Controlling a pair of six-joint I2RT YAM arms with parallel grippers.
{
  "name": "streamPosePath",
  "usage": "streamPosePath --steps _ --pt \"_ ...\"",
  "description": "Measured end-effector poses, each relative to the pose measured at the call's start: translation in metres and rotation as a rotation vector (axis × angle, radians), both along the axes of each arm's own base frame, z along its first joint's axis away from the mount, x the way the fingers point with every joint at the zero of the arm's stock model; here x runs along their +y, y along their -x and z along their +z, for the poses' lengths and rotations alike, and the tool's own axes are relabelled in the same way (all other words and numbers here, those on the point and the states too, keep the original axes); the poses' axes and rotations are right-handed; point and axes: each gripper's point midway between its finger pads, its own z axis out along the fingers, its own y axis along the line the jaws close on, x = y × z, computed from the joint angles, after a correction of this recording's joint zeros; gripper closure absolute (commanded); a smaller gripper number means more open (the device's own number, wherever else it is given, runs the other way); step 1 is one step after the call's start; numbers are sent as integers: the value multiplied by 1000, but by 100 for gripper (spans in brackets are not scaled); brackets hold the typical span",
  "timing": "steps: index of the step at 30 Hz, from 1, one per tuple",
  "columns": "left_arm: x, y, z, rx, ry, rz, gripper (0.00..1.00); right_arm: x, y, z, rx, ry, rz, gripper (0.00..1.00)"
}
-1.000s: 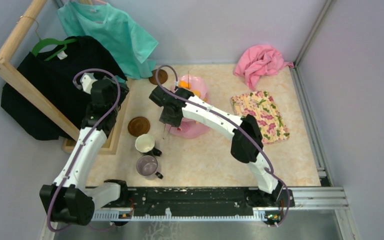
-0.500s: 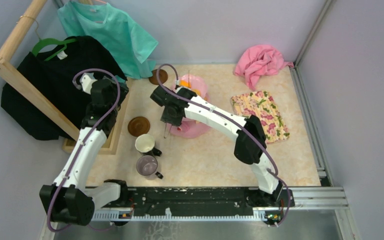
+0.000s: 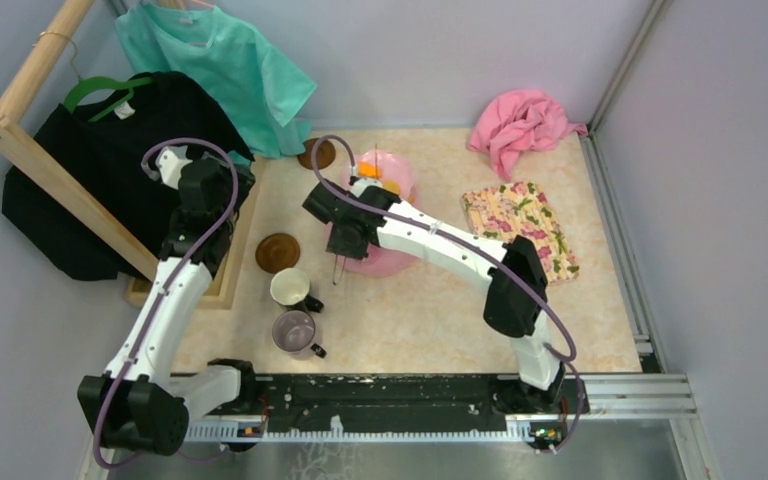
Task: Serve the afternoon tea
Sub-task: Place the desert on the desert table, then place the clamp on the tray.
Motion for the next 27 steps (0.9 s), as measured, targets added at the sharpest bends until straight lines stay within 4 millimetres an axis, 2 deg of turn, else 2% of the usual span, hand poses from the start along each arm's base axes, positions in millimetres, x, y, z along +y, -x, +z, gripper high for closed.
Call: streamPosePath --steps 8,13,17,20,24,27 --pt "1 1 2 -5 -1 3 41 -9 15 8 -30 19 59 77" --pt "2 4 7 -20 -2 10 41 -14 37 17 -55 40 133 81" --pt "4 5 9 -25 -6 14 41 -29 55 20 -67 71 175 83" --pt "4 5 9 -24 -11 16 41 -46 67 20 -77 101 187 86" --pt "5 5 9 -22 -23 17 41 -80 84 22 -86 136 178 88" --pt "5 5 9 -23 -24 16 41 -116 95 26 -92 147 134 88"
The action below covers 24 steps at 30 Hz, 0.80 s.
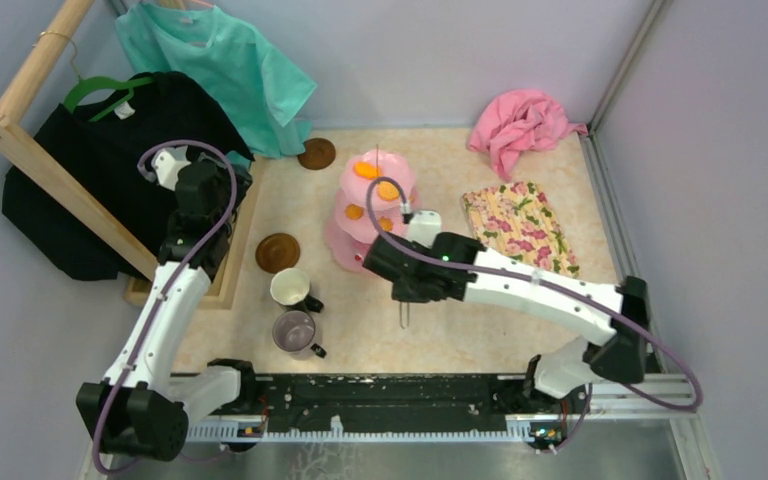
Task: Serve the afternoon tea
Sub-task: Place the clamp on the tray.
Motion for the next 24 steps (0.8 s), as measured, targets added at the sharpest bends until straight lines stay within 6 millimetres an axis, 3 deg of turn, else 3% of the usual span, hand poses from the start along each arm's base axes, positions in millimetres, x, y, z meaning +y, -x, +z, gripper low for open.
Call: streamPosePath --steps 4,9,15,20,24 --pt "-1 0 -8 13 0 -5 42 -48 3 0 0 -11 -99 89" --pt "-3 1 -19 33 1 -19 42 -112 -17 -19 18 9 -295 90" --pt "-6 0 -16 22 -7 -38 42 -181 -60 -44 50 39 -524 91" --pt "-7 -2 -15 17 -13 -48 43 -220 -102 -62 73 66 -626 91" --pt "-7 -3 -15 14 -13 -48 43 -245 -126 -95 152 138 -658 90"
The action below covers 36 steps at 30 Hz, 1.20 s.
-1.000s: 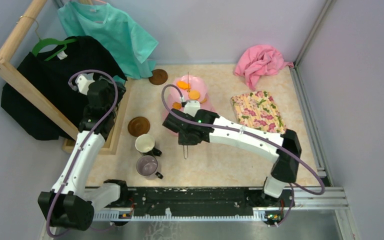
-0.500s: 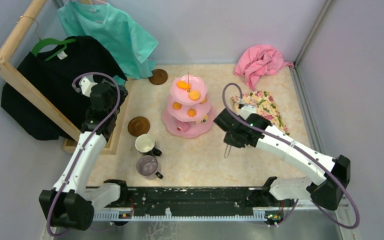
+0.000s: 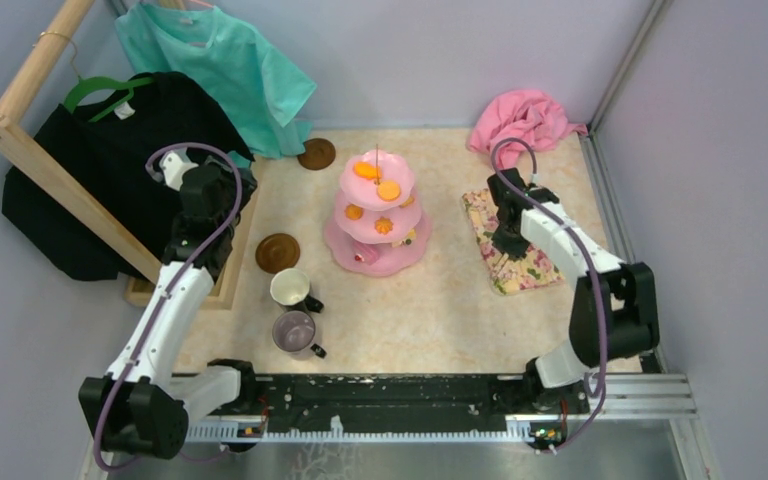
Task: Serve the afternoon tea
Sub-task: Place the clamp on the tray.
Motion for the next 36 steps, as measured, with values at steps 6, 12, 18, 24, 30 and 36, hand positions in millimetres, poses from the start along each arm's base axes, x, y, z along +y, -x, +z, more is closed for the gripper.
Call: streamPosePath --steps 6,12,18,24,30,36 --pt "0 -2 -3 5 -2 0 43 -20 -27 -34 65 18 -30 75" --pt "1 -1 -9 18 -9 2 43 -20 -54 -53 67 21 -26 60" --pt "2 -1 -13 26 -20 6 44 -19 -63 -64 84 25 -11 38" --pt "3 0 -18 35 -22 7 44 -19 -74 -54 60 41 26 39" --pt "2 0 -20 36 -21 7 44 -15 -90 -33 -5 74 122 51" --pt "3 2 -26 46 -22 8 44 16 -104 -16 -61 76 297 53"
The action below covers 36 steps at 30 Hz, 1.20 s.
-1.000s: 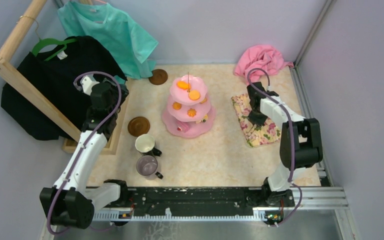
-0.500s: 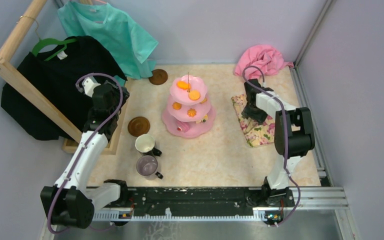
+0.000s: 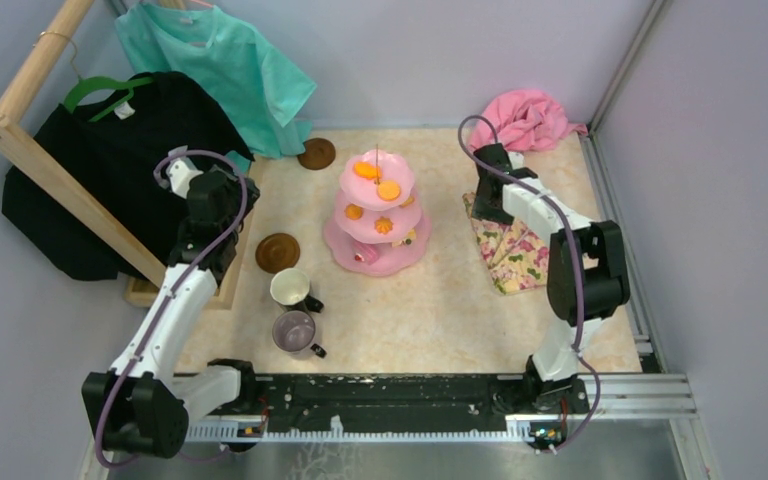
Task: Serve the afternoon tea
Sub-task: Place the clamp on the tray, then move the tray to the corner of the board.
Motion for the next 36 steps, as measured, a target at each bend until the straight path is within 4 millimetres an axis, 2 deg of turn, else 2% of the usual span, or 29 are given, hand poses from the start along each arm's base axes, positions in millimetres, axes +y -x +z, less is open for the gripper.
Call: streamPosePath --steps 4,7,14,21,25,30,36 --pt "1 2 -2 2 -3 1 44 20 0 -1 -2 -13 96 53" --pt "1 4 -3 1 -6 1 44 28 1 -4 1 -22 134 53" --pt "3 9 -2 -10 -15 2 44 34 5 -18 30 -32 181 56" --pt "4 13 -8 -6 -26 0 44 37 11 -43 98 -31 206 64" --pt "5 17 -14 2 -33 4 44 35 16 -56 137 -22 207 74" --pt "7 23 -21 13 -37 7 44 32 13 -58 131 0 199 98" --pt "9 30 -25 22 -46 9 44 16 4 -56 116 36 154 100"
